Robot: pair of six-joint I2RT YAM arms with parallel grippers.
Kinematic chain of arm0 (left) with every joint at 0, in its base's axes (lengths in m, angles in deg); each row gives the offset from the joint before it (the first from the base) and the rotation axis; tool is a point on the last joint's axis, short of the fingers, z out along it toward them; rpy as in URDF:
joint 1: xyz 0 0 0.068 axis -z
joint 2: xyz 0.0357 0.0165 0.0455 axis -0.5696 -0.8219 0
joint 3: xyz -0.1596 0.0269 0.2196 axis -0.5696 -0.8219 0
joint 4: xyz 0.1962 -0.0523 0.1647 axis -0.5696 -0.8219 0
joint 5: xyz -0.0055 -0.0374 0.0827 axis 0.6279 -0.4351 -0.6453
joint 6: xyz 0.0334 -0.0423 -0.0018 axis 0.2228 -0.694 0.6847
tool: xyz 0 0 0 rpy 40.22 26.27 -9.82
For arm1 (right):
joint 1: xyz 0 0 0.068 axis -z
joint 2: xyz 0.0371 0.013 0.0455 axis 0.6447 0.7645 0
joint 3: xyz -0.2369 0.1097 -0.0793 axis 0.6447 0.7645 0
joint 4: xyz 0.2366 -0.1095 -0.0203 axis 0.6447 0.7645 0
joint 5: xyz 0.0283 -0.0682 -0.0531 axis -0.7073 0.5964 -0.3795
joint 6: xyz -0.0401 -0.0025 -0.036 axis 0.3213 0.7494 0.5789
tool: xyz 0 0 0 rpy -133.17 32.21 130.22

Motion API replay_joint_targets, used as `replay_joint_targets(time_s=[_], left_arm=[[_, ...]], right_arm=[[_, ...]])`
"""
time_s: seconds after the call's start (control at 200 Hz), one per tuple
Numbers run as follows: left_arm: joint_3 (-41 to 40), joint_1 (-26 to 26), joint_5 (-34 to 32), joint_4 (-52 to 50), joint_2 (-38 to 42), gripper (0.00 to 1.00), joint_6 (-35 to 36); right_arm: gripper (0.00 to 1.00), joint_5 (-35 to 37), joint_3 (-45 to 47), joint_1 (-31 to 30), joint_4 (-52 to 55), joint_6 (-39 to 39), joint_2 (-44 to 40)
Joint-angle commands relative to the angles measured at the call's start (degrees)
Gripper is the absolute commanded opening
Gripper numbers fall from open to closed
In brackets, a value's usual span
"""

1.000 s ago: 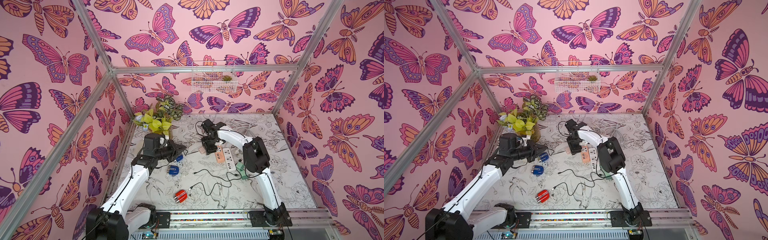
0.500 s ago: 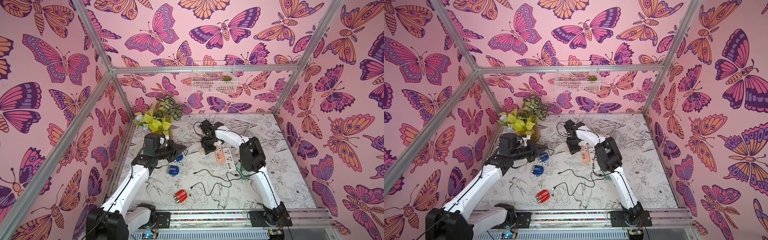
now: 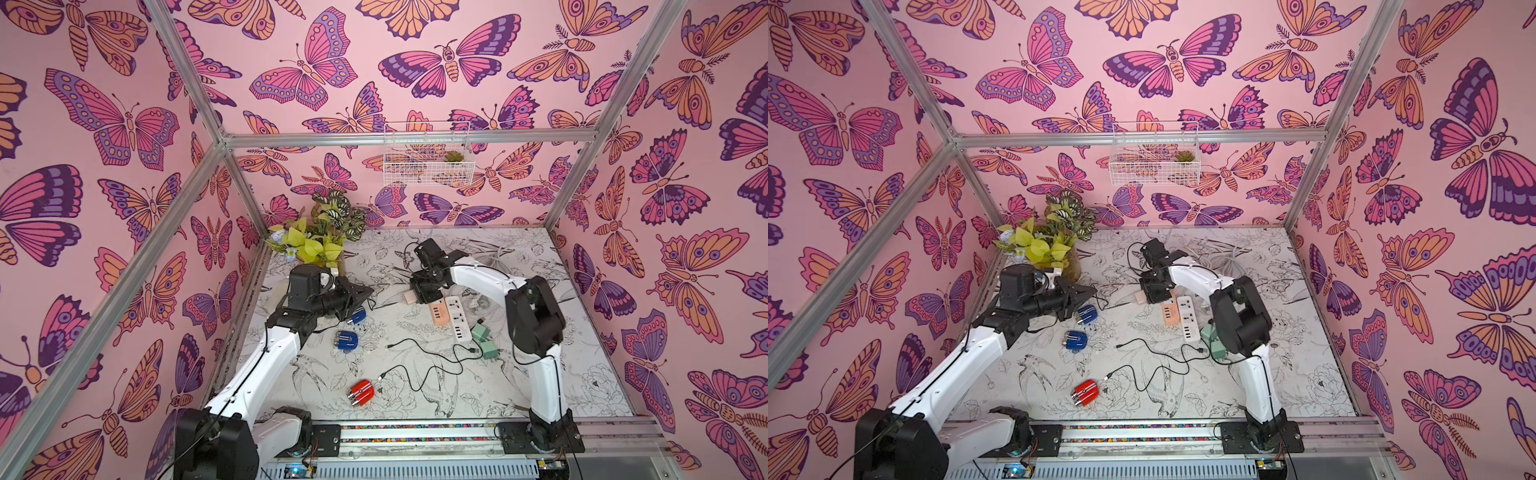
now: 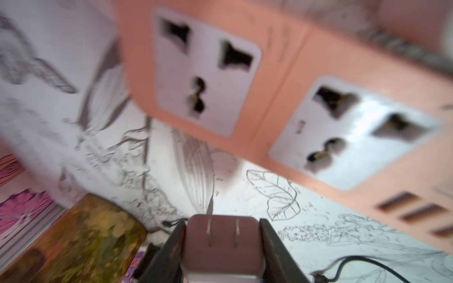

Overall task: Charge the electric shaver
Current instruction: Pick up the plug from the center of the board.

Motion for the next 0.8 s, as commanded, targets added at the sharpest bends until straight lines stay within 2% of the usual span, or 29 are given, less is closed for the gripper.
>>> replay_joint_targets(time_s=[0.0,0.09,0.18,0.32,0.511,0.791], left_arm=[[0.9,1.7,-0.9,7.8,-2.6,0.00,-4.1],[1.6,3.9,-2.1,12.9,-5.2,0.00,-7.2],[3.1,6.5,-2.9,17.1,-9.6,0.00,-9.9],[7.0,10.2,-4.1,20.9,-14.2,0.00,-12.5],[10.8,12.7,-5.3,26.2,-19.7,0.00,-15.9],[14.0,15.2,-5.8,32.2,-25.6,0.00,-18.8]], right_arm=[[0.13,-3.6,9.2,2.0,-21.7,4.4,-9.9],[0.11,-6.3,20.4,3.4,-41.2,1.6,-15.6],[0.08,-8.1,27.0,4.8,-56.5,-1.5,-18.2],[0.05,-11.5,31.5,7.8,-68.6,-3.9,-20.0],[0.05,-14.2,35.3,10.7,-71.4,-6.2,-23.1],[0.04,-13.6,35.8,10.8,-71.1,-6.7,-24.2]])
